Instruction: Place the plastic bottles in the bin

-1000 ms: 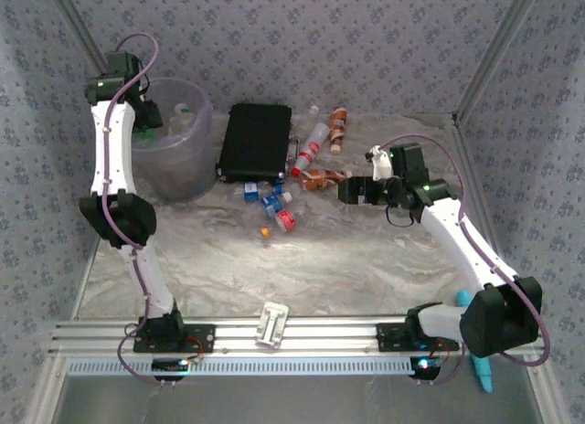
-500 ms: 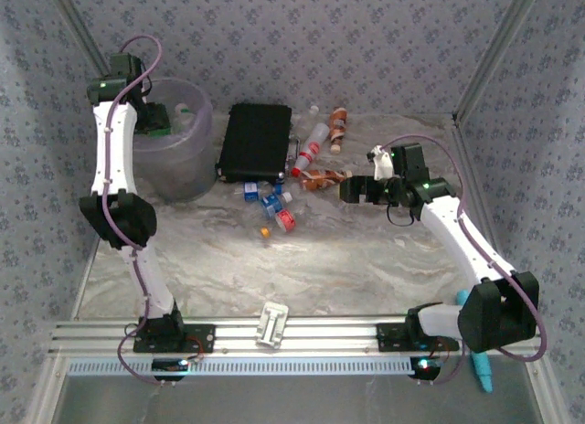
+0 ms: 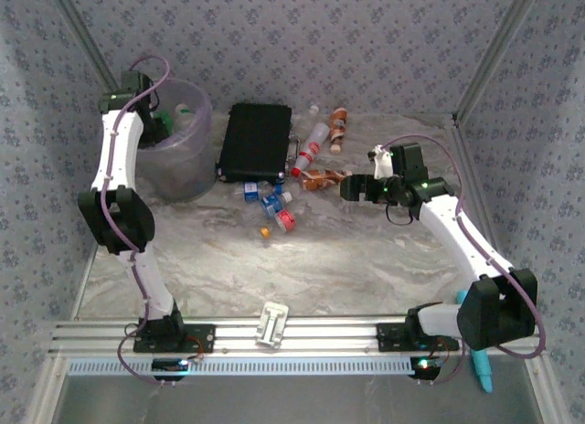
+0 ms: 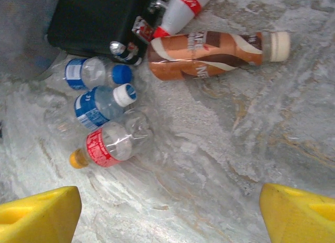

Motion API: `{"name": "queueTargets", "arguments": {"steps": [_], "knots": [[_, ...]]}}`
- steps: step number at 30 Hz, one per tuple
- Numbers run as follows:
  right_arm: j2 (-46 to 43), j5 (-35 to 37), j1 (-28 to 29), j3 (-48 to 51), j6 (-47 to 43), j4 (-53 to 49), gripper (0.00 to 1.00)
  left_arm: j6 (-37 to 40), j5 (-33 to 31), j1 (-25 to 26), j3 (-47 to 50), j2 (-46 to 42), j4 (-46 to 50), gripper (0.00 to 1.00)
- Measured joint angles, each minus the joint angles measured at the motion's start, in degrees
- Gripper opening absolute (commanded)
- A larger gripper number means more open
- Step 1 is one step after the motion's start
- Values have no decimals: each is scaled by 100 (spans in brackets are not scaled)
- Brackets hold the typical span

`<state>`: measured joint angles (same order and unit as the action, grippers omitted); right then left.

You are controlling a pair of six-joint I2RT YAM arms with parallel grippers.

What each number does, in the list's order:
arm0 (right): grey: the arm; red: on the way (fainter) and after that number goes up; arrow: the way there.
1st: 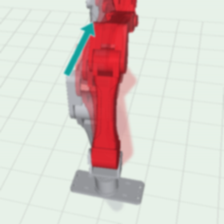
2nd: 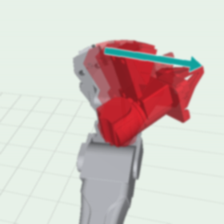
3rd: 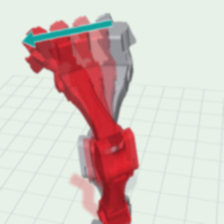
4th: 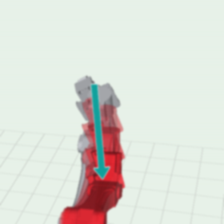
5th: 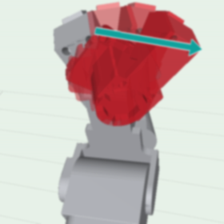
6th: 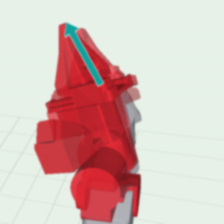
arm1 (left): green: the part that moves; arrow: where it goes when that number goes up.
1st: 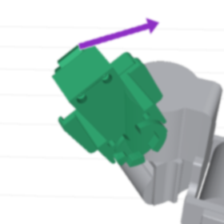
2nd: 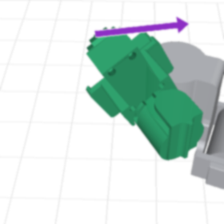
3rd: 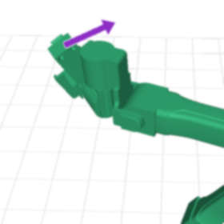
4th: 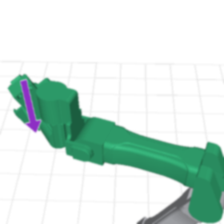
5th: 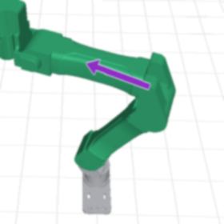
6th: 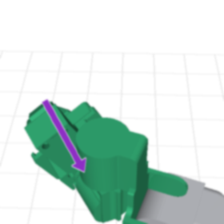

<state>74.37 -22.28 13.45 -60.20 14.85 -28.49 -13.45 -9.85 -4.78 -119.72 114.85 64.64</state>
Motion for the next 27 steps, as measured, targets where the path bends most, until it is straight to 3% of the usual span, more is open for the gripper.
{"name": "queueTargets", "arguments": {"steps": [2,12,21,27], "knots": [[35,170,0,0,114,0,89,-24,37,2,83,-2,-111,42],[715,1049,85,-577,719,24,85,-33,37,98,-437,-205,-153,62],[2098,1541,369,-1762,1344,428,73,-7,-72,455,-483,-1075,-170,63],[3191,1919,649,-2745,1646,562,66,-9,-365,437,195,-1961,-291,63]]}}
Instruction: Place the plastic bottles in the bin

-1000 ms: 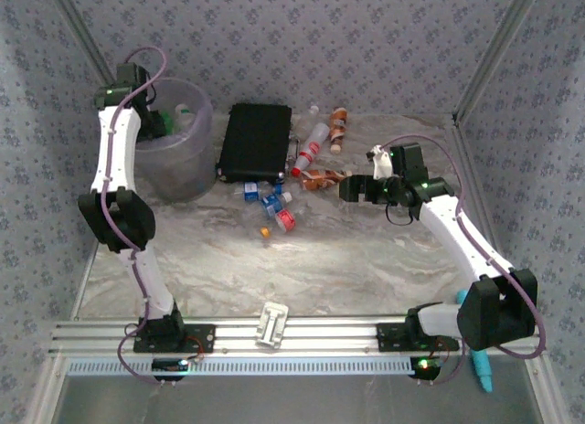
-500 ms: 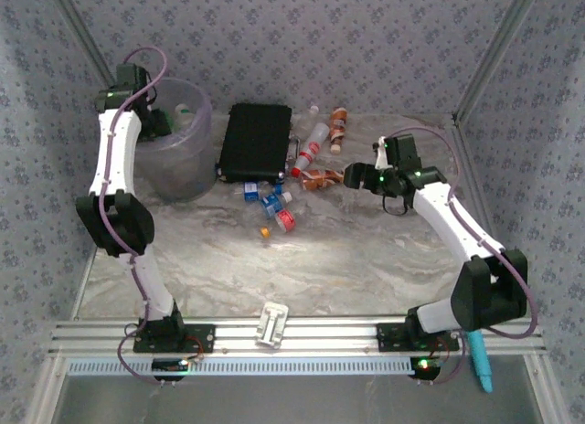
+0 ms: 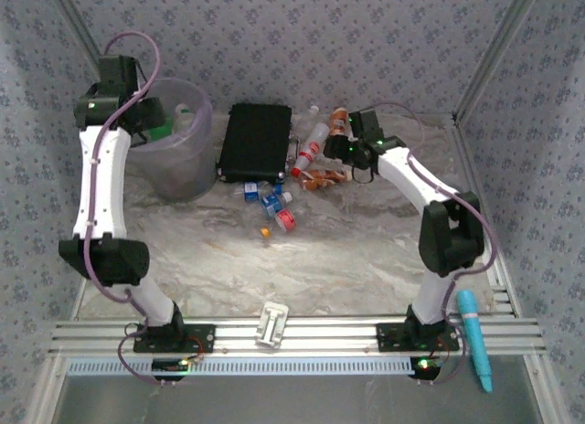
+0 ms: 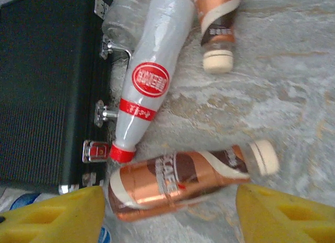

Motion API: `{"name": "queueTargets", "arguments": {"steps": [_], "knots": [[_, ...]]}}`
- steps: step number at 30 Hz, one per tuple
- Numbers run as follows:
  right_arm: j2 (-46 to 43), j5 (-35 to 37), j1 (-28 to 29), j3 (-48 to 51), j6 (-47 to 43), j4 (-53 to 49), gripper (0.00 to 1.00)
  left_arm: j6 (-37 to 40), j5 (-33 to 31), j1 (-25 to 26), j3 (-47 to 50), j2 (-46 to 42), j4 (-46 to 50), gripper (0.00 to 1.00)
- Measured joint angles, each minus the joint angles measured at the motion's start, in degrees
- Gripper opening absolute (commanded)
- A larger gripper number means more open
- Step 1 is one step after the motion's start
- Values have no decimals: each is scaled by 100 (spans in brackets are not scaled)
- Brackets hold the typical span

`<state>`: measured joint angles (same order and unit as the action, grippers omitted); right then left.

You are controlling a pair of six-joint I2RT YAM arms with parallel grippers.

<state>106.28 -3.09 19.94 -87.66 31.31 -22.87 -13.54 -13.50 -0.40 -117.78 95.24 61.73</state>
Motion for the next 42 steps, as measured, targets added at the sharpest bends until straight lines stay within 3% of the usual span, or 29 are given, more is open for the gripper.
{"name": "queueTargets", "arguments": {"steps": [4,9,12,23,28,33,38,42], "knots": [[741,328,190,-638,118,28,65,-96,-33,-216,793,-715,-260,62],[1451,634,380,-1217,262,-9,69,-566,442,-1080,1537,-1322,-612,62],[1856,782,463,-1622,363,-94,72,-870,726,-1342,1794,-1554,-828,62],[2621,1058,566,-2135,691,-420,71,-1532,1676,-1346,2387,-2328,-1298,63],[2846,953,570,-2396,732,-387,79,-1602,1853,-1346,2446,-2358,-1394,62],[3082,798,699,-2743,728,-256,80,-1613,1912,-1346,2463,-2358,-1403,63],[3285,750,807,-2865,765,-332,76,-1611,1952,-1346,2531,-2361,-1429,63],[3412,686,789,-2994,841,-380,67,-1611,1974,-1346,2549,-2358,-1443,63]]}}
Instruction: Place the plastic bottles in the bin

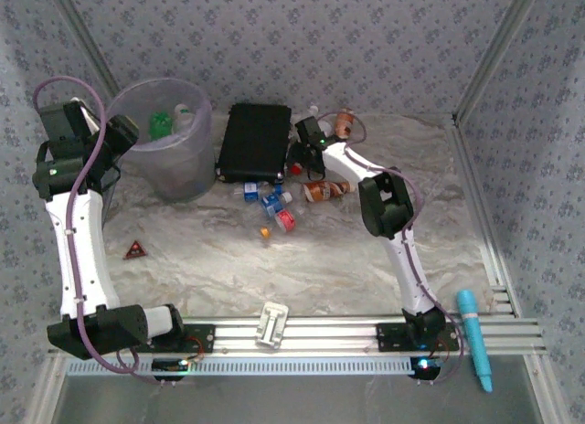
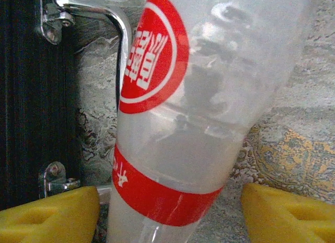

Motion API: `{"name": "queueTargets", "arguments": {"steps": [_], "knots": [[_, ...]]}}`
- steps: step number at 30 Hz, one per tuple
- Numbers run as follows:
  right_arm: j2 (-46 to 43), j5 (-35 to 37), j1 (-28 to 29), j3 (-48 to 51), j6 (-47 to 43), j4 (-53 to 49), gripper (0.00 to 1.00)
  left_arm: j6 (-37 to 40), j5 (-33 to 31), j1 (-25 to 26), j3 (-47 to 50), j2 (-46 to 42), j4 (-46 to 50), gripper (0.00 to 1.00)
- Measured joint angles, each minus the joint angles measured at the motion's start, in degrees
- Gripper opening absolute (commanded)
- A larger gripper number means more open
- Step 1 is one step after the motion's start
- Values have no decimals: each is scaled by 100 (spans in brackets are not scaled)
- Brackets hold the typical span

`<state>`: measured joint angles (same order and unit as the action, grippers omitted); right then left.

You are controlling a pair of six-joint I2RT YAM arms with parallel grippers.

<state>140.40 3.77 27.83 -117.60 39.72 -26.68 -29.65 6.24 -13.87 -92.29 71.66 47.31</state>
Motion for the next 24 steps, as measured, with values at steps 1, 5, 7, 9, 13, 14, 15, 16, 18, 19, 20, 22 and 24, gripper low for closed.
{"name": "queueTargets", "arguments": {"steps": [1,5,7,9,13,14,15,16,18,19,20,22,24], "knots": [[0,7,0,0,-2,-15,64,0,0,11,0,0,0,63],[-11,55,-33,55,-31,-46,55,-11,24,179,0,0,-9,63],[-50,48,-63,118,-63,-42,50,-44,44,404,0,9,-46,64],[-127,22,-107,203,-120,-122,45,-68,87,688,-2,46,-103,64],[-420,-46,-260,483,-264,-208,40,-197,280,1198,-26,236,-232,64],[-533,-68,-308,588,-319,-210,40,-221,317,1329,-57,297,-260,64],[-647,-87,-350,673,-365,-216,39,-249,328,1421,-81,343,-286,64],[-796,-122,-400,761,-426,-229,39,-291,343,1537,-103,385,-339,64],[-1102,-195,-490,944,-577,-227,38,-363,369,1803,-149,439,-431,67],[-1276,-247,-535,1040,-651,-227,38,-417,413,1943,-170,461,-494,67],[-1473,-341,-588,1141,-756,-229,38,-472,492,2100,-184,490,-601,68],[-1829,-581,-684,1292,-970,-232,37,-603,713,2345,-223,566,-809,68],[-2232,-903,-776,1554,-1187,-155,36,-817,1016,2520,-240,688,-1091,68]]}}
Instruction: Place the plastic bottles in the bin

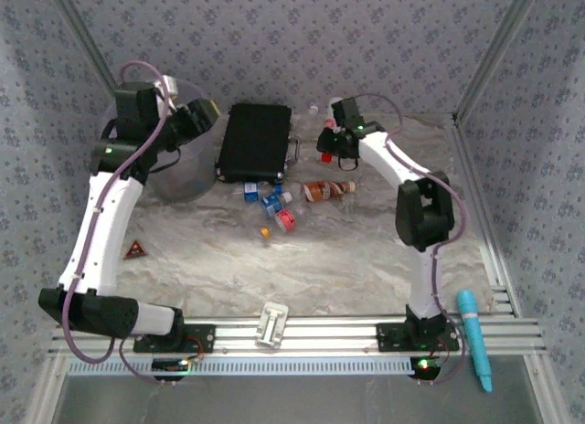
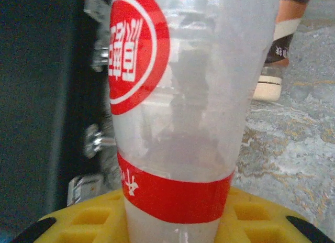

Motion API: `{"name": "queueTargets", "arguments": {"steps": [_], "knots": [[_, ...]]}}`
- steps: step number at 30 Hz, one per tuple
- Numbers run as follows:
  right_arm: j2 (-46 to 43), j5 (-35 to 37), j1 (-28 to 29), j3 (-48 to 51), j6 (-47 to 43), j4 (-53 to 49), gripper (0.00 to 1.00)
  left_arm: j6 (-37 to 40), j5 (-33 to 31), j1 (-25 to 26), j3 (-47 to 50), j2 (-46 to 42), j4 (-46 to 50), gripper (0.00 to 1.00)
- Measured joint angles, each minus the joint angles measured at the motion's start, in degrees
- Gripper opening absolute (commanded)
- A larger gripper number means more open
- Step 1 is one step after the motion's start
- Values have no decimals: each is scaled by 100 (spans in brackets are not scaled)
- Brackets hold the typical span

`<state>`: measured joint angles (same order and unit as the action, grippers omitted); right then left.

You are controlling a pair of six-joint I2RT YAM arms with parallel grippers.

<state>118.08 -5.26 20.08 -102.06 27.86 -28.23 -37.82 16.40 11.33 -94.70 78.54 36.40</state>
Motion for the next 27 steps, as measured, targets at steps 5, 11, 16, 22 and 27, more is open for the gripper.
{"name": "queueTargets", "arguments": {"steps": [5,11,16,22,27], "knots": [[-1228,-1043,-190,1152,-579,321,34,-570,662,339,-11,448,-765,82],[-2369,-2218,-195,2253,-1147,763,32,-896,1193,933,-55,1051,-1397,98],[-2894,-3167,-195,2833,-1246,1246,32,-1034,1429,1394,-79,1464,-1814,100],[-3195,-3851,-177,3296,-1078,1823,32,-1211,1445,1733,-94,1801,-2131,94],[-3368,-4089,-66,3324,-984,2074,32,-1375,1401,1766,-96,2039,-2406,89]]}}
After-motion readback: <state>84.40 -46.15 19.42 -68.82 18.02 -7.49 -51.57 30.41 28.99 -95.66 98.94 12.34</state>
